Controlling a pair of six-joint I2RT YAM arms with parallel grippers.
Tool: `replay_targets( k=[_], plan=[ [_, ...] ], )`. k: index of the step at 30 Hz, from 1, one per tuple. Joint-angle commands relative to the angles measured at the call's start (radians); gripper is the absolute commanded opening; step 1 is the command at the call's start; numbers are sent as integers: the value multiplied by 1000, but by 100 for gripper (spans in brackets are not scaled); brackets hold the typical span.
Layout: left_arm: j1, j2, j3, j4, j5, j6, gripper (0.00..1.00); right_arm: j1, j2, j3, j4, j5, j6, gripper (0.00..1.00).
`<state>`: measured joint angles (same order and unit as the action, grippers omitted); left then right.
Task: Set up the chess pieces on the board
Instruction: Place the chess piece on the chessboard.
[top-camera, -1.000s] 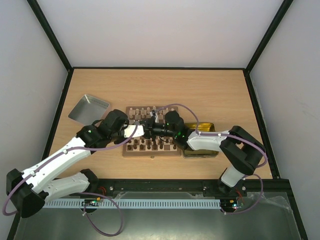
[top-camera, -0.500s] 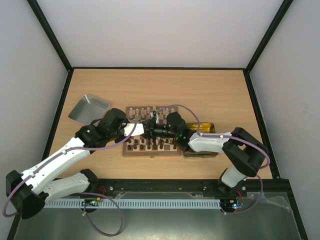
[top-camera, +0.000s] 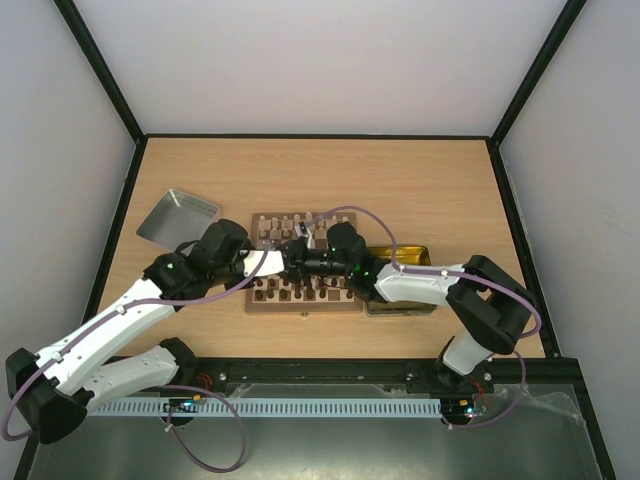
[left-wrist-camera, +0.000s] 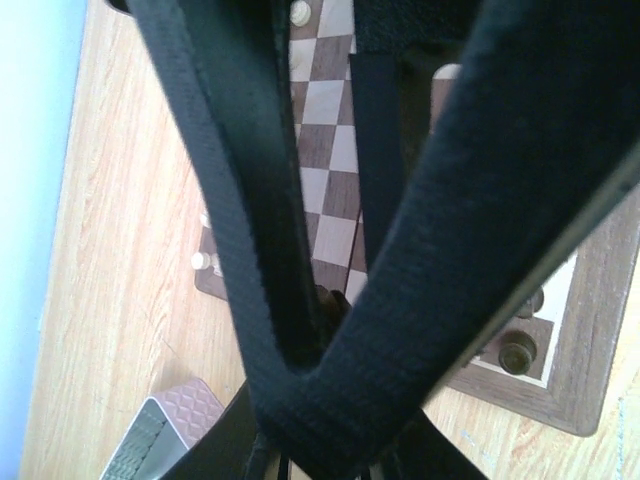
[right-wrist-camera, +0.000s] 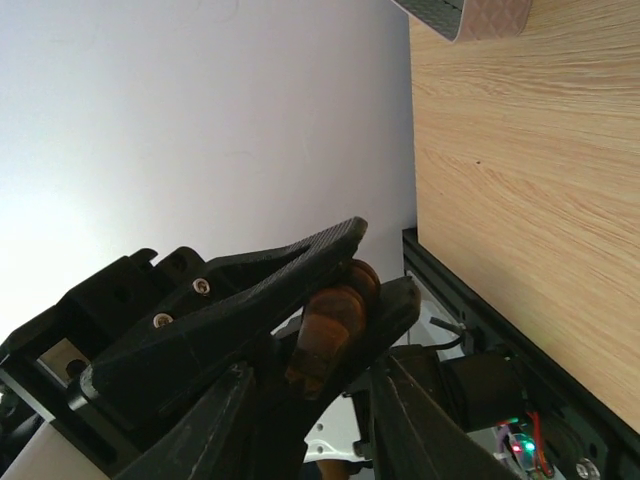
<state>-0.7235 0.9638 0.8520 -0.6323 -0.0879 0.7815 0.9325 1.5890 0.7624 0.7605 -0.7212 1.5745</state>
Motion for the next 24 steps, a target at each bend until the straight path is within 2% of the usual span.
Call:
replay_targets(
  k=[1, 11, 24],
  plan=[
    [-26, 8, 10, 28, 54, 5, 3, 57, -31, 90, -62, -45, -82, 29],
    [-49, -35, -23, 17, 68, 1, 2, 56, 4, 148, -162, -55, -128, 23],
    [-54, -57, -36, 6, 59, 7, 2, 44, -8, 156, -292, -61, -210, 23]
  ],
)
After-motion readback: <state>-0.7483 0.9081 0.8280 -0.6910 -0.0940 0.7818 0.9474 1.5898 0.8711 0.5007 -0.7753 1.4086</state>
